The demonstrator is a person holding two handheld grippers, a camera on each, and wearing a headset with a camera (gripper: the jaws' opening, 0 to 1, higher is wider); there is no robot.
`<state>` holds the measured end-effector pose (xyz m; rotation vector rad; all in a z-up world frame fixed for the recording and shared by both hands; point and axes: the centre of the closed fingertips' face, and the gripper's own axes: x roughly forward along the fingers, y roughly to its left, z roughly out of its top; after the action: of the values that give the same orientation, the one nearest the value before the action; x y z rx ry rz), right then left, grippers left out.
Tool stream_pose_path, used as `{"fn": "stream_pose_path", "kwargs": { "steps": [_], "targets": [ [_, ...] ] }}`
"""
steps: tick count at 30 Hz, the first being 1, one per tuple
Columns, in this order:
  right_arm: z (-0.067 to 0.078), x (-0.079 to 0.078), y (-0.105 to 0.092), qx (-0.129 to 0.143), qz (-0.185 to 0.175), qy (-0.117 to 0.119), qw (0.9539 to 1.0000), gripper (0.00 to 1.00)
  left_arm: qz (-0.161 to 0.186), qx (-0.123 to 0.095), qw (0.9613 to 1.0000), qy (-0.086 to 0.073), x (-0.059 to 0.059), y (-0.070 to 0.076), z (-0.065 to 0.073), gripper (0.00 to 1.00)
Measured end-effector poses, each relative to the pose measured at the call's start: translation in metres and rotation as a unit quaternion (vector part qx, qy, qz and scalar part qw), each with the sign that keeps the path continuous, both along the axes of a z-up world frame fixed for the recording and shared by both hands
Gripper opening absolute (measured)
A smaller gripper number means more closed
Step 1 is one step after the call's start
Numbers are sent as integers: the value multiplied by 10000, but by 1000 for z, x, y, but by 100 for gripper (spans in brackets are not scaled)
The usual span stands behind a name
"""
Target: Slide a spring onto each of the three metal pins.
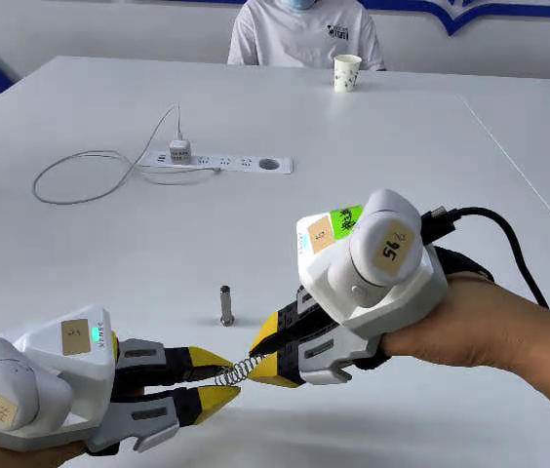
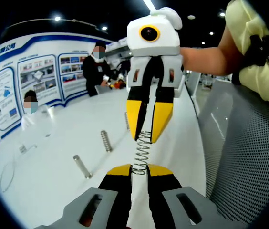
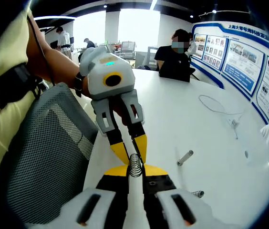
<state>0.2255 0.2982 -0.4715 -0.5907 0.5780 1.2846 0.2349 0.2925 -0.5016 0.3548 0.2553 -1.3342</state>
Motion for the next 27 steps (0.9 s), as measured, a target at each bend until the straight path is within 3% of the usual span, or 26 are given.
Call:
{"fn": "stream_pose_path", "kwargs": {
  "steps": [18,27],
  "targets": [
    [18,3,22,324,82,-194,9993,11,44,-114,9999,-7,-1,-3,6,11],
    [16,5,24,371,42,-179,9991,12,129,-305,9992,226,0,-3,4,10]
  ]
}}
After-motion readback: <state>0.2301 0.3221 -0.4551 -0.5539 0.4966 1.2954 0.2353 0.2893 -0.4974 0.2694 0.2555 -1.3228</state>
